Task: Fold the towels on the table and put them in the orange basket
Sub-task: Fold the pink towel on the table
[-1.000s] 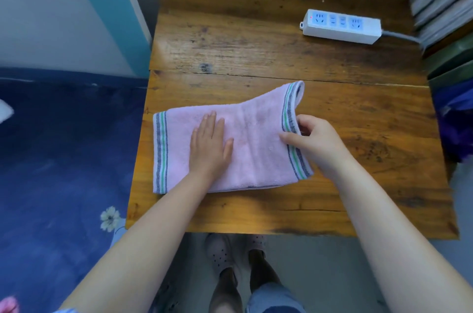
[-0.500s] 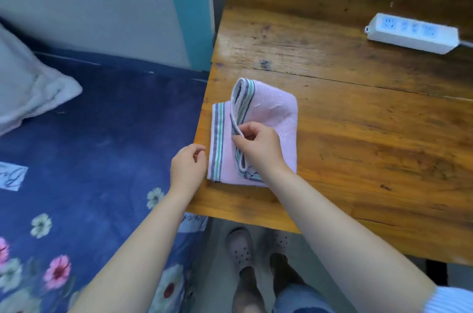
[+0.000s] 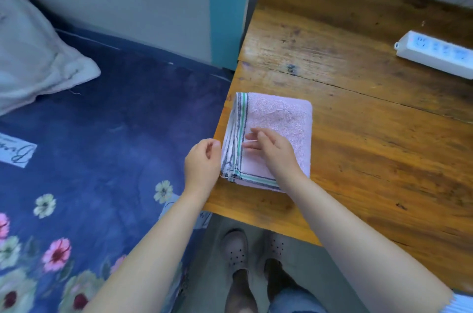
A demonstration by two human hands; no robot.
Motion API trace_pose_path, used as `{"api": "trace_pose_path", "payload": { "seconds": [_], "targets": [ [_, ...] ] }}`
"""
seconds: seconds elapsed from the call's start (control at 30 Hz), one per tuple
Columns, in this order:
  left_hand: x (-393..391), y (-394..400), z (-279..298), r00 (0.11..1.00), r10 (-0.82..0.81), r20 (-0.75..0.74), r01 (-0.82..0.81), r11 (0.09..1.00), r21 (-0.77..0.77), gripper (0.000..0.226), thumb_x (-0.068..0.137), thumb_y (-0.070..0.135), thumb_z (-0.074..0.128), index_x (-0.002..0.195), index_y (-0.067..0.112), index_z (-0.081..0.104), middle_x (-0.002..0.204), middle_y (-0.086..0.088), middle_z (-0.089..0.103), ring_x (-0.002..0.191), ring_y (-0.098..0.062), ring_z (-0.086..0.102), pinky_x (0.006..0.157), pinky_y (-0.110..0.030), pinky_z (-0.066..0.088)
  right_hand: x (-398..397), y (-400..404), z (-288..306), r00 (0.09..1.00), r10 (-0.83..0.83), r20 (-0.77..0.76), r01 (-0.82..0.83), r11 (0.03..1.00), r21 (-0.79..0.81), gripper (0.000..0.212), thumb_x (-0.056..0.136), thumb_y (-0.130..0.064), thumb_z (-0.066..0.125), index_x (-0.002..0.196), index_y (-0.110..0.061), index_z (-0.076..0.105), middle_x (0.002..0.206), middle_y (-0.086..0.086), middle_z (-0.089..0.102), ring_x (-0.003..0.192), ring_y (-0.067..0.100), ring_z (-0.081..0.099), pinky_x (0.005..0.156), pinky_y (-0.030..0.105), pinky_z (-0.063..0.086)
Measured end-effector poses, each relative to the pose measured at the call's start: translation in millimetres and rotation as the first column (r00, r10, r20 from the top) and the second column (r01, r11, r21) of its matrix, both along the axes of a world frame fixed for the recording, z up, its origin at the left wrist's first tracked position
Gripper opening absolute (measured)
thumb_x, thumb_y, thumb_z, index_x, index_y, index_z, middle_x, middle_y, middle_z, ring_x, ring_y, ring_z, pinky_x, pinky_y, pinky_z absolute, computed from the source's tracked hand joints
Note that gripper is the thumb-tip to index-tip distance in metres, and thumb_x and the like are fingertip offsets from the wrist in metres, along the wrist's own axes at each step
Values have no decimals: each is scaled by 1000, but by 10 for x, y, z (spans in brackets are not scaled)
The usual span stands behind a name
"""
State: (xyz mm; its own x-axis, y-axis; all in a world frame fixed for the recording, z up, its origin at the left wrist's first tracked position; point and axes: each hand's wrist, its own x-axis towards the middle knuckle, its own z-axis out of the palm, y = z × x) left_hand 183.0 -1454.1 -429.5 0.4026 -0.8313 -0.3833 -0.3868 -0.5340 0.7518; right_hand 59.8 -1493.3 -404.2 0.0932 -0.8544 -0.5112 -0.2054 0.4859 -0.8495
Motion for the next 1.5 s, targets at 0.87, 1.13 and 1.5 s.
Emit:
{"api": "trace_pose_path", "payload": {
  "seconds": [0.87,1.13,1.5],
  "targets": [
    [-187,151,-338,564,-684,462,643,715,274,99,64,61,-11,148,10,-3,157,-2,-9,136,-4,-19,114,-26,-10,-1332,-504,-359,500,33,-865,-753,509,-416,47,87,-25,33,129,-10,43,136,19,48,131,40,35,105,55,29],
    [-319,224,-194,605,-616,505,541,783,307,95,71,59,2,146,3,17,156,-10,14,146,-24,10,118,-34,6,-1294,262,-610,451,49,-891,-892,20,-451,41,82,-2,35,115,-22,48,115,3,68,114,27,43,93,44,31],
    [-502,683,-237,537,-452,713,570,817,88,61,79,42,48,125,2,51,126,-14,60,126,-24,31,103,-41,18,-1283,-44,-383,574,401,-714,-805,116,-582,57,50,12,62,99,-16,54,96,8,72,85,27,64,74,31,52]
  ]
}}
